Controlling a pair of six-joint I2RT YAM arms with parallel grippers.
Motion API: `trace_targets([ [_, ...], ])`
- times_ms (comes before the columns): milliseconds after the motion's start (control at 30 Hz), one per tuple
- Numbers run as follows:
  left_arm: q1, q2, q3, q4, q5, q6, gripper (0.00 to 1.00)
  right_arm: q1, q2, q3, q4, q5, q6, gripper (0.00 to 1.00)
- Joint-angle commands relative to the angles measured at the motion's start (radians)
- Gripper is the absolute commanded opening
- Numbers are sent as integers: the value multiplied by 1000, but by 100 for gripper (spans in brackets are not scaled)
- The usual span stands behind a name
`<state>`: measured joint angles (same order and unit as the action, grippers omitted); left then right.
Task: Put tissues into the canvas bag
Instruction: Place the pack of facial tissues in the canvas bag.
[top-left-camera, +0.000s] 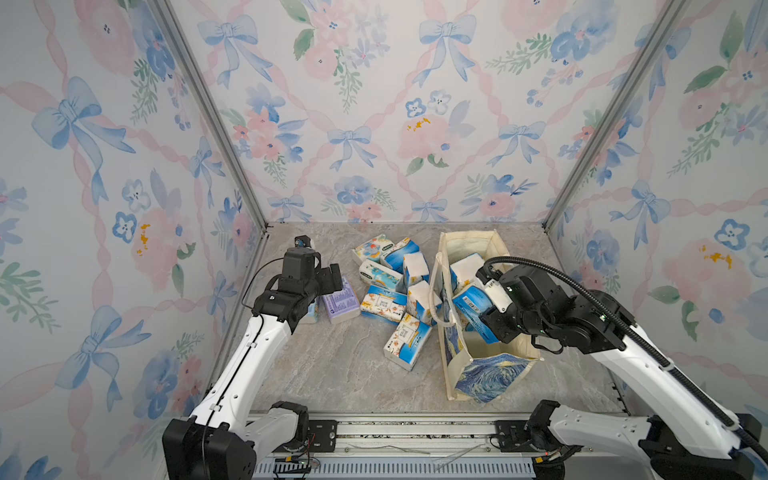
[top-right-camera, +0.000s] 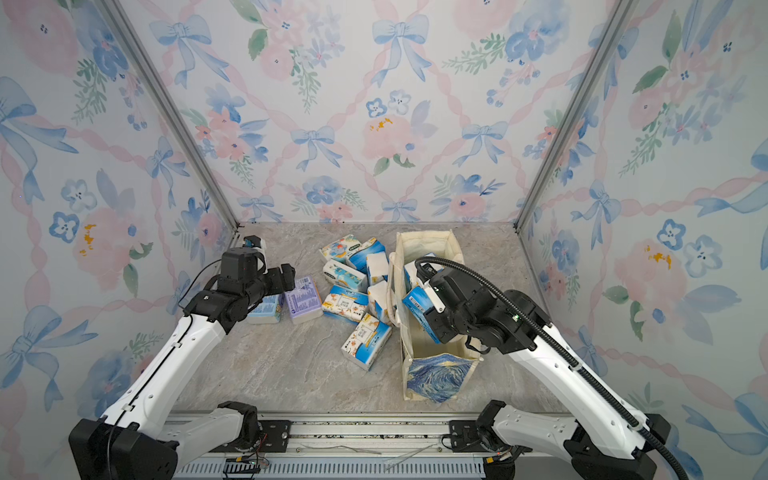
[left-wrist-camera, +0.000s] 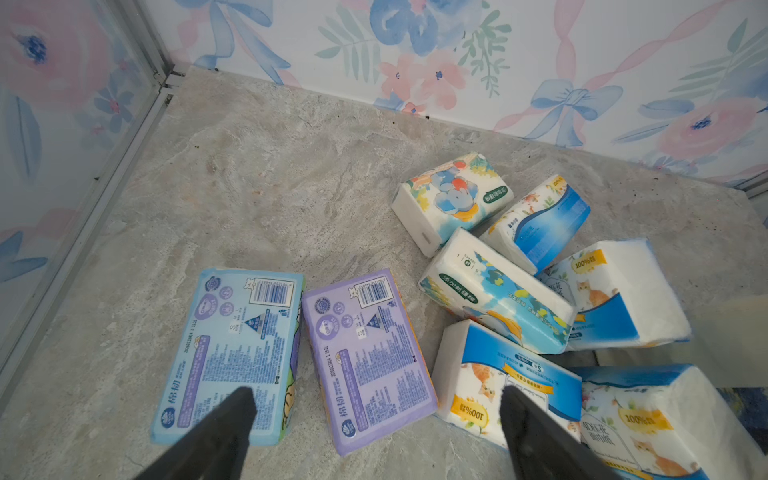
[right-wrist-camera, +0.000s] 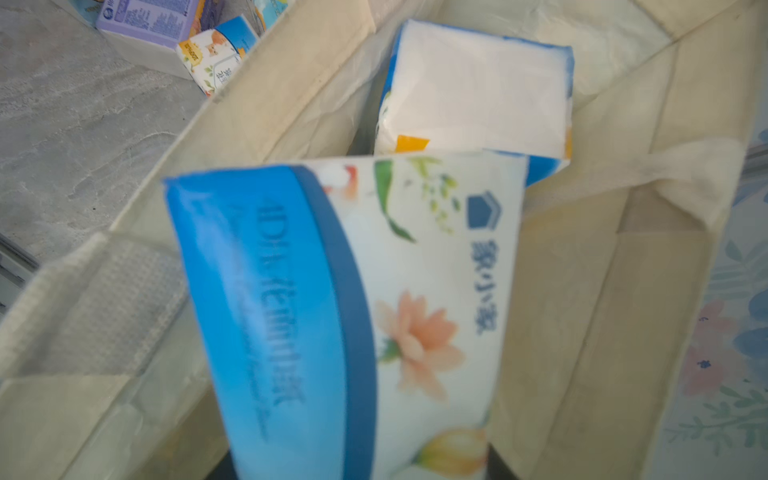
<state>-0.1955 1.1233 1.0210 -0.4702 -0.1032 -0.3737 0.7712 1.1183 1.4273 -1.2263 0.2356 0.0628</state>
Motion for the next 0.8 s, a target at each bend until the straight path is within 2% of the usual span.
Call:
trace_targets([
  [0,7,9,25,7,-1,24,94,-42,45,-32,-41,-33,-4,51],
  [233,7,30,25,7,-14,28,94,-70,142,-55,-57,-58,-38,54],
  [333,7,46,30,6,-13,27,94,-80,163,-53,-47,-65,-51,59],
  [367,7,50,31,6,-13,27,94,-83,169,-52,-40,-65,-56,63],
  [467,7,66,29,7,-21,32,94,-97,169,-47,-22,-62,-61,70],
  [667,7,98,17,7,-4,39,90,-128,109,-33,49,-107,-66,74],
  [733,7,109,17,6,11,41,87,-139,86,-31,69,-131,-67,82],
  [767,7,112,17,6,15,41,86,-144,74,-28,79,-140,-69,83],
])
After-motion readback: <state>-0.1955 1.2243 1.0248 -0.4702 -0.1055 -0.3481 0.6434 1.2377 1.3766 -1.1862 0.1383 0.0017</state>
